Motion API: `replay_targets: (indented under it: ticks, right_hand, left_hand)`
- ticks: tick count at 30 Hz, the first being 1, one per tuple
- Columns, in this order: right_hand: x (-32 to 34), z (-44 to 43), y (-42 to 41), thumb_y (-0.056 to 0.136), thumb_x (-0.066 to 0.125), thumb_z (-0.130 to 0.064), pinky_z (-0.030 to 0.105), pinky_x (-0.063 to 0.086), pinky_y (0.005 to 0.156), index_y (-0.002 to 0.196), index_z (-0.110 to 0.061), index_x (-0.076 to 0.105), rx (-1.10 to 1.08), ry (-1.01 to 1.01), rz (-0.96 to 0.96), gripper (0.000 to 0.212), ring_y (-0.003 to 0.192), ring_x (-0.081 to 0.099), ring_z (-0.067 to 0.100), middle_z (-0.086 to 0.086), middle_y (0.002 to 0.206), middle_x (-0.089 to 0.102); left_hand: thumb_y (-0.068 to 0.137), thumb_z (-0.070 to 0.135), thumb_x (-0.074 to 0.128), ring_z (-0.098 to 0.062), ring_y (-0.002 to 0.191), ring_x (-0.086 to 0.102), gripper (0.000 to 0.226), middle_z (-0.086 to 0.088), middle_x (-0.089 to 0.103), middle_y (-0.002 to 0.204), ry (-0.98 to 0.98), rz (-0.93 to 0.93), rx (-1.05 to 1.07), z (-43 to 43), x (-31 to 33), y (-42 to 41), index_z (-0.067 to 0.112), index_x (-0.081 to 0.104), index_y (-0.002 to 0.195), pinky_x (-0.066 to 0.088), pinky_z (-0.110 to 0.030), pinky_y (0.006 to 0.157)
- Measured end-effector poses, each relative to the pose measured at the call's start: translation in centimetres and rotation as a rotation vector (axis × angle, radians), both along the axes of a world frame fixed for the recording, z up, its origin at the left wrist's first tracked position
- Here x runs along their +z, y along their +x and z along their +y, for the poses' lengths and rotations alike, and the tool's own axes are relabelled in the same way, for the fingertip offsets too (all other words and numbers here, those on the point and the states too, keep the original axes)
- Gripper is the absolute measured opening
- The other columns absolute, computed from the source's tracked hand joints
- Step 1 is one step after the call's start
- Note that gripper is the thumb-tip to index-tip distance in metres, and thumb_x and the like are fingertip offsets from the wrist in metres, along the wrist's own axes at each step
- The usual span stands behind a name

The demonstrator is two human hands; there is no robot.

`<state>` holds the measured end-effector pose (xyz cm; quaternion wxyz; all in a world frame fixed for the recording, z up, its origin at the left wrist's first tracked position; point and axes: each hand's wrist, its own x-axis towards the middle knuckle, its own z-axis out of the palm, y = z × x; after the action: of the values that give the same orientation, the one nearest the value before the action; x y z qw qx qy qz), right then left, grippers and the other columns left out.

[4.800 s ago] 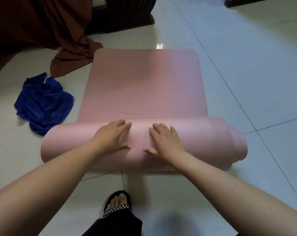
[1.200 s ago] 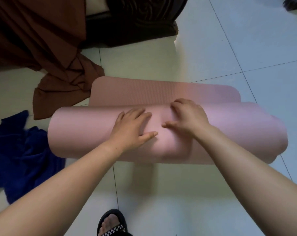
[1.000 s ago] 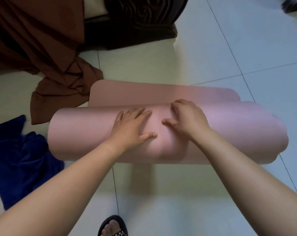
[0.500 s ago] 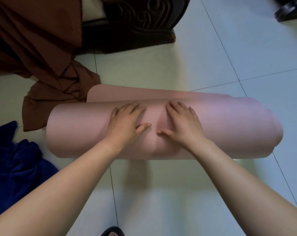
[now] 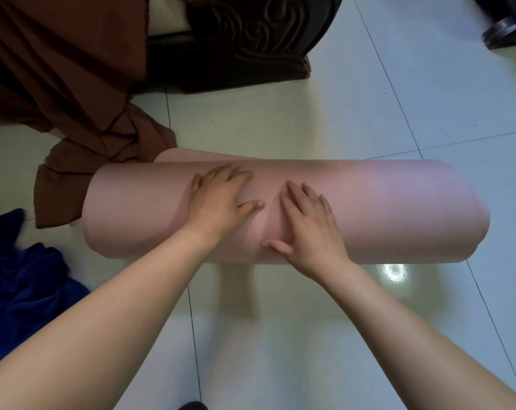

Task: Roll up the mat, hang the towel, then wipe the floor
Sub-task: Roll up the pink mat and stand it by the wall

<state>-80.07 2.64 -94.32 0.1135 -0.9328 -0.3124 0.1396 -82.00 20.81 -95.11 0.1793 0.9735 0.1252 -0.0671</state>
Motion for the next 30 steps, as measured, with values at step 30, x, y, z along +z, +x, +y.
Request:
replay_targets:
  ticks: [30]
  right_hand:
    - [-1.6,11.4,1.4,0.063,0.071,-0.06,0.051,0.014,0.11,0.145,-0.009,0.026,0.127,0.03,-0.076,0.106,0.14,0.018,0.034,0.011,0.154,0.019]
  left_hand:
    - [0.086,0.042,0.059,-0.019,0.139,0.024,0.05,0.003,0.031,0.151,-0.072,-0.041,0.243,9.6,0.5,-4.1,0.039,0.046,0.134,0.017,-0.05,0.113]
